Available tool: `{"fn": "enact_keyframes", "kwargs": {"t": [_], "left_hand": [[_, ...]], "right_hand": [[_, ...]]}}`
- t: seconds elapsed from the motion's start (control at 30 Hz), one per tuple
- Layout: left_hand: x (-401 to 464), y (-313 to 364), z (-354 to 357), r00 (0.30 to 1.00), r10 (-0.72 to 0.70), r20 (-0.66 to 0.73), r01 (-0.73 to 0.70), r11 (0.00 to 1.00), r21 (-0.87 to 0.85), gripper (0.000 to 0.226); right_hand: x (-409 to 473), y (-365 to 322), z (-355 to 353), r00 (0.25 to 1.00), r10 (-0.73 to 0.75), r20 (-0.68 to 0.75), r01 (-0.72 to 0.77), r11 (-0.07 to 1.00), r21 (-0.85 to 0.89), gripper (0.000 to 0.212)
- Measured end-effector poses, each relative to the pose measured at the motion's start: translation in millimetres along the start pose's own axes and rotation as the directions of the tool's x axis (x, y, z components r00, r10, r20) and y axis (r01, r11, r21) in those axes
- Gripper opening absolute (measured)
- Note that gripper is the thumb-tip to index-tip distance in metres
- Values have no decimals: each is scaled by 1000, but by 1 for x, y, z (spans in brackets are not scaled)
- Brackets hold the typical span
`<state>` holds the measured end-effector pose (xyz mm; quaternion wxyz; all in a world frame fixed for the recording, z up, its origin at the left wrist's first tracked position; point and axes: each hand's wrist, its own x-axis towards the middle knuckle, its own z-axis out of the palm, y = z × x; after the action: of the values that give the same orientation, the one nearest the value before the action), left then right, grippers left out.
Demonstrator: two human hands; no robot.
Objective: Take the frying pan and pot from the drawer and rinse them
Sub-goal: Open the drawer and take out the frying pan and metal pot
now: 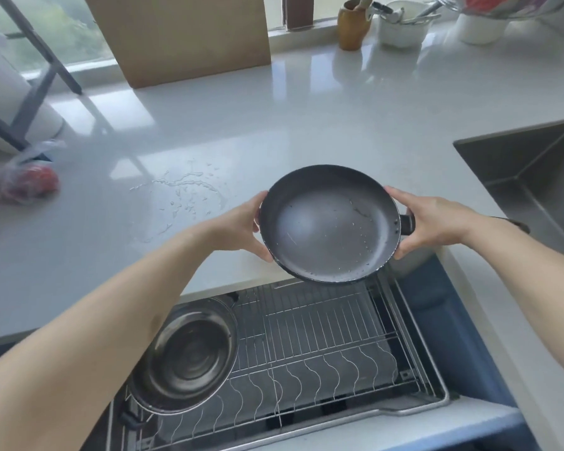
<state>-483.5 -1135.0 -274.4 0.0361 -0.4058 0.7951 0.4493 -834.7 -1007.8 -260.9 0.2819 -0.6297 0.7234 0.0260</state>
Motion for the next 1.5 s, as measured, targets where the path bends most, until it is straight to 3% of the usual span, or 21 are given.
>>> {"fn": "enact_keyframes", "kwargs": {"t": [0.1,0.73,0.97,1.07,1.13,1.2,1.3,1.4,1.5], "left_hand": [[17,3,0,999,-41,-10,40,999,-26,106],[125,40,-26,985,-87,-149,80,995,-55,85],[118,39,-20,972,-132,-193,120,990,-75,96],[95,36,-12,959,-165,-229,153,986,-71,110],[68,33,-7,945,-132,-299,124,991,-47,108],[32,27,1,908,-75,-411,67,997,-33,100],[-38,5,26,858,-15,-514,-5,999,-38,90],[-118,-38,60,871,-77,-485,69,997,-34,87],[-193,-95,95,883,-275,-380,294,956,-9,88]], "right_hand": [[23,13,-8,999,-47,15,47,999,26,115],[134,73,-86,998,-68,11,68,996,-60,120],[130,69,-85,999,-36,-4,35,988,-150,127],[121,58,-85,989,-33,-145,-7,964,-267,129],[107,44,-81,942,-130,-309,52,967,-249,117],[81,20,-69,828,-286,-483,231,958,-171,106],[23,-31,-32,697,-422,-580,488,871,-47,98],[-28,-86,30,728,-529,-436,609,791,58,94],[-43,-125,103,827,-553,-103,559,827,55,99]]}}
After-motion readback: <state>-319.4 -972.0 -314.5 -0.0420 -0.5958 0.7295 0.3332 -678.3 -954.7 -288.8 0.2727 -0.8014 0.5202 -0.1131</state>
